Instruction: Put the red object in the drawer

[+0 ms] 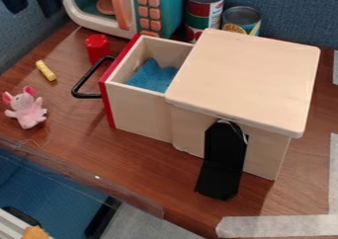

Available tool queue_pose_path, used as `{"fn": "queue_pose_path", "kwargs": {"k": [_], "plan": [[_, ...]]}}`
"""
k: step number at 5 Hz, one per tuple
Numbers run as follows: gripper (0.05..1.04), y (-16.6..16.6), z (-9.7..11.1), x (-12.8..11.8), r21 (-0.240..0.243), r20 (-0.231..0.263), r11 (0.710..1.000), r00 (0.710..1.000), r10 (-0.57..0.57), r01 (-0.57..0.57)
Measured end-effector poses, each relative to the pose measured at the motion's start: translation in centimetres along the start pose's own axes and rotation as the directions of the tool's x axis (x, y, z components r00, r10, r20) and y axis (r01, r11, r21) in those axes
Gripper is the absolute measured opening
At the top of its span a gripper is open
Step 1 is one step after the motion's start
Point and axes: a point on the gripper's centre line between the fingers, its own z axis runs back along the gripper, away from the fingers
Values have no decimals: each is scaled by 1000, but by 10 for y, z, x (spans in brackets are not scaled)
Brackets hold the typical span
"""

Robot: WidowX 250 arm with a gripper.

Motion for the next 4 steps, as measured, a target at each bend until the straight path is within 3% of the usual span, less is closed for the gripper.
{"fn": "queue_pose_path", "kwargs": {"k": [1,2,3,4], "plan": [[1000,1,-10,0,-18,-25,1000,1000,-1,0],[1000,12,-14,-2,-23,6,999,999,-46,46],[1001,34,-16,1,24,85,996,992,-92,91],[1001,48,-45,18,-8,110,989,983,-144,146]]}}
